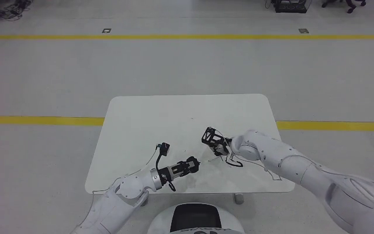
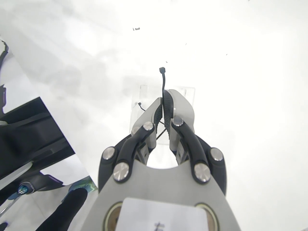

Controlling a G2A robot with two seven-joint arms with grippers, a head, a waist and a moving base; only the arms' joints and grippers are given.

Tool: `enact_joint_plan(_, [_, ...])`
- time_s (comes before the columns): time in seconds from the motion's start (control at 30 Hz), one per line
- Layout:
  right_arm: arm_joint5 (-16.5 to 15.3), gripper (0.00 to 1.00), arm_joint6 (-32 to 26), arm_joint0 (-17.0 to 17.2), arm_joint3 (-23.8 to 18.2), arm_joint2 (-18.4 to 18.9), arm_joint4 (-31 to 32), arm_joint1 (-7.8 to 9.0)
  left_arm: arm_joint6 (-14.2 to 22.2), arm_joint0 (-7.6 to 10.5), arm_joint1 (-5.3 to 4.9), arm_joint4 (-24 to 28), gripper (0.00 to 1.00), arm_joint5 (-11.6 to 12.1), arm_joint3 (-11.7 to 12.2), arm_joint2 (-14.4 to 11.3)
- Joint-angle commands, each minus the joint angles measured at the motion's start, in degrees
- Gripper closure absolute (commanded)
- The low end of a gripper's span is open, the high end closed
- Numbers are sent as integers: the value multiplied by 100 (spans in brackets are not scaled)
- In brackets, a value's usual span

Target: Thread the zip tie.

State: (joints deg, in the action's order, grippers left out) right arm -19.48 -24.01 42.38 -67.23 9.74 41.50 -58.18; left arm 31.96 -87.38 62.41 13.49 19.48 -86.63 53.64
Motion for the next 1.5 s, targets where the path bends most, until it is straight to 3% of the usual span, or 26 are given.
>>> enact_joint_plan(0.0, [0,100,189,15,-93,0,-97,96,0,0,0,0,100,0,0,0])
enact_joint_plan(0.27, [0,100,906,78,-479,0,-380,497,0,0,0,0,100,0,0,0])
enact_joint_plan(0.53, [0,100,1782,232,-1026,0,-709,1024,0,0,0,0,100,0,0,0])
enact_joint_plan(0.73, [0,100,2089,326,-1350,0,-739,1321,0,0,0,0,100,0,0,0])
enact_joint_plan(1.07, [0,100,2016,329,-1379,0,-694,1357,0,0,0,0,100,0,0,0])
enact_joint_plan(1.17, [0,100,2134,420,-1278,98,-739,1362,-65,-10,16,267,100,-76,27,-20])
enact_joint_plan(1.23, [0,100,2591,578,-1375,145,-955,1396,-23,-25,21,537,100,-80,93,-18])
enact_joint_plan(1.47, [0,100,3773,765,-1733,0,-820,1686,407,9,35,1393,100,-97,367,-29])
